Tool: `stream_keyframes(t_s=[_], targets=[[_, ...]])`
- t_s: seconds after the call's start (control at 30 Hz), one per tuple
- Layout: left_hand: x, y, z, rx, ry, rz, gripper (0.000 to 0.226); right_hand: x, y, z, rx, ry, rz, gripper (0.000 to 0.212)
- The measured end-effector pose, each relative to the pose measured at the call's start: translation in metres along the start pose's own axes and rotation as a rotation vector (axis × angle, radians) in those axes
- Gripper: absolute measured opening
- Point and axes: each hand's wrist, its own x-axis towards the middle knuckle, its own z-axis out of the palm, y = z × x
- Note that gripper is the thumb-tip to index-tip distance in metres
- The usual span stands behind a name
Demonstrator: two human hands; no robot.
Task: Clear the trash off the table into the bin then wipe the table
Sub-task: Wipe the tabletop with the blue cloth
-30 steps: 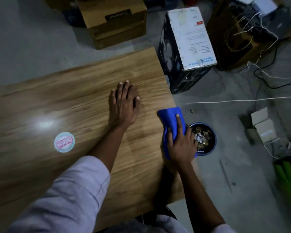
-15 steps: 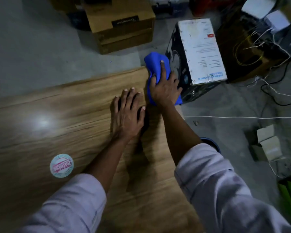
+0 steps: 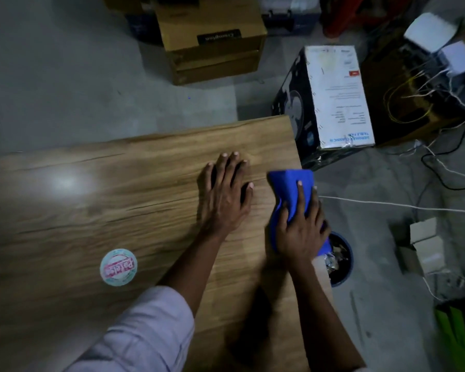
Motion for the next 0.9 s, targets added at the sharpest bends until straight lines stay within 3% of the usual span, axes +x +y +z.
stream_keyframes(t_s=[0.13,0.2,0.27,0.33,0.43,0.5,0.57,0.73,0.9], targets=[[-0.001,-0.003,0.002,-0.109,0.044,-0.01,0.051,0.086,-0.061,0.013,-0.002,0.025,-0.201,0.063],[-0.002,-0.005,0.005,-0.207,0.083,-0.029,0.047,0.119,-0.094,0.017,0.007,0.006,-0.218,0.064],[-0.003,-0.01,0.008,-0.402,0.156,-0.057,0.042,0.131,-0.123,0.018,0.016,-0.019,-0.189,0.066],[-0.006,-0.02,0.009,-0.504,0.213,-0.121,0.041,0.122,-0.15,0.02,-0.007,-0.075,-0.275,0.065],[-0.009,-0.053,0.003,-0.378,0.294,-0.341,0.038,0.079,-0.201,0.031,-0.024,-0.193,-0.528,0.063],[-0.015,-0.083,-0.007,-0.241,0.263,-0.473,0.035,0.049,-0.237,0.038,0.009,-0.248,-0.632,0.063],[-0.036,-0.115,-0.014,-0.041,0.279,-0.466,0.039,0.028,-0.259,0.041,0.021,-0.316,-0.725,0.064],[-0.099,-0.144,-0.037,-0.006,0.121,-0.306,0.061,0.017,-0.213,0.04,-0.004,-0.26,-0.921,0.061],[-0.115,-0.141,-0.043,0.067,0.144,-0.265,0.057,0.036,-0.095,0.019,-0.001,-0.142,-0.691,0.061]])
